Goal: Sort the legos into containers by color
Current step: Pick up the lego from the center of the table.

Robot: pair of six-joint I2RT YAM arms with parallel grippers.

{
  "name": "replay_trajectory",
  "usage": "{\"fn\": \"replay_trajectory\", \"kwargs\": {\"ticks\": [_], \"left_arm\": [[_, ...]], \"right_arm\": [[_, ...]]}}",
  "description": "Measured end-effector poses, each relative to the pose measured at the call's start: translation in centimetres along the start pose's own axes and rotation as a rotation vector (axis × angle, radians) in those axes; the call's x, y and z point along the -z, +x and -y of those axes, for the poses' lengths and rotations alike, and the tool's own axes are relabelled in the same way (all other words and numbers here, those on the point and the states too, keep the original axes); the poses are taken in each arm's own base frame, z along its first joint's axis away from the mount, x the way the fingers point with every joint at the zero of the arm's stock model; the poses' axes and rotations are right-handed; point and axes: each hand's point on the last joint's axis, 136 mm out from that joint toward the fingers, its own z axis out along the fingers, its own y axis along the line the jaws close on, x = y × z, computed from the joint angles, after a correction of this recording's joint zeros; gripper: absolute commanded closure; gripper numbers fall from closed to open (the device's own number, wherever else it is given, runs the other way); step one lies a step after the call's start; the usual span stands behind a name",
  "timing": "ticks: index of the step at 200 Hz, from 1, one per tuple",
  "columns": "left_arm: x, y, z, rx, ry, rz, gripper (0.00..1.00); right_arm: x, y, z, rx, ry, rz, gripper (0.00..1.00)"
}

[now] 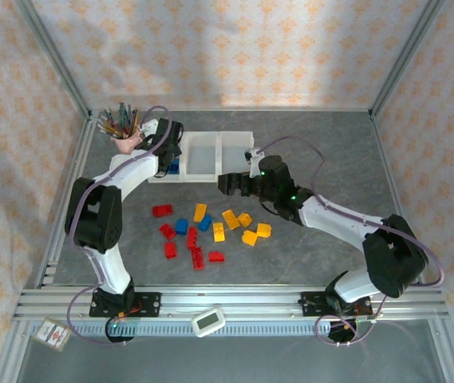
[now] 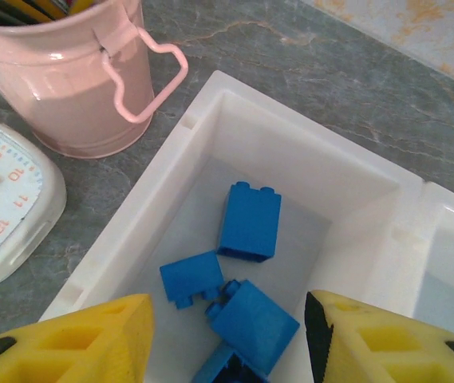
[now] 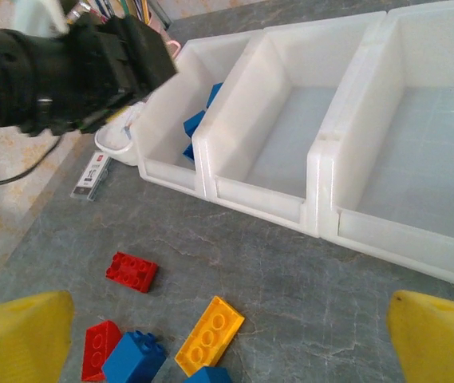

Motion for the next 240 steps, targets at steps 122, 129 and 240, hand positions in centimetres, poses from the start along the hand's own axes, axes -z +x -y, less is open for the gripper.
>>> {"fn": "replay_trajectory", "kwargs": {"ticks": [122,129,240], "left_arm": [[12.1,8.9,1.4,-0.142,0.274,-0.098,0.43],[12.5,9.8,1.5,-0.156,0.288,-0.114,0.43],[13.6,22.2,2.4,-0.383,0.309,-0.354,0.45]], "right_arm": [[3.2,4.2,2.6,-0.074,0.057,-0.095,0.0],[3.4,4.7,2.7,-0.08,0.056,-0.104,0.0],[5.7,11.0,4.4,-0.115,0.048,-0.192,0.0]]}}
